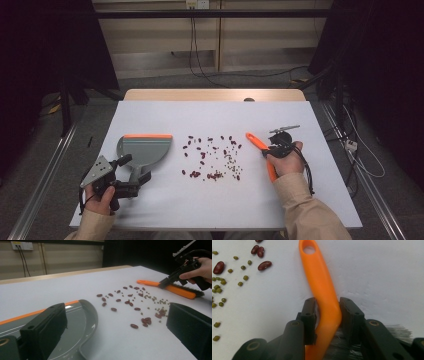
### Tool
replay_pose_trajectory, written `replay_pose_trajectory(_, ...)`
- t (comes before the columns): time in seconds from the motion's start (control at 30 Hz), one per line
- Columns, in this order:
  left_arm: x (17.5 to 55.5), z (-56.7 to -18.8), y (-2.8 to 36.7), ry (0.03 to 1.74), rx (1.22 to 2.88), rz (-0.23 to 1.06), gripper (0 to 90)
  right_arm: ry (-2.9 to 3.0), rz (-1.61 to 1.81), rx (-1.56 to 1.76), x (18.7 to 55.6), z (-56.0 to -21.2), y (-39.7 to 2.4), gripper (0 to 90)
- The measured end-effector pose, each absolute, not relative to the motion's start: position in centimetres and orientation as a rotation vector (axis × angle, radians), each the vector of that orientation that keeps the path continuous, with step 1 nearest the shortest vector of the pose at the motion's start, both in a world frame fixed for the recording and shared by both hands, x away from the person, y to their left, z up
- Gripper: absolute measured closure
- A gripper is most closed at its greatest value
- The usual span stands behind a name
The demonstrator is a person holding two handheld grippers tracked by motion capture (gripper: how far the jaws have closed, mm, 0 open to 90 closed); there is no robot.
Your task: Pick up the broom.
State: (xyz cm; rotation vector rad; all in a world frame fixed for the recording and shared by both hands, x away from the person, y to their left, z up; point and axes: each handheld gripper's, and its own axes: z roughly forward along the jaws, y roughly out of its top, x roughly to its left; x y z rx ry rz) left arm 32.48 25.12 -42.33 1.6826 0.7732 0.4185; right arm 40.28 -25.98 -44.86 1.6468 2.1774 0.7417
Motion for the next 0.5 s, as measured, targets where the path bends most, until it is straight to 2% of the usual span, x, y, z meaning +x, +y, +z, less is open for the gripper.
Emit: replay_pose_trajectory(0.5, 32.36, -42.28, 25.17, 0.78, 1.68, 0.428, 2.8, 2.159, 0.804, 1.603, 39.89, -45.33, -26.29, 67.4)
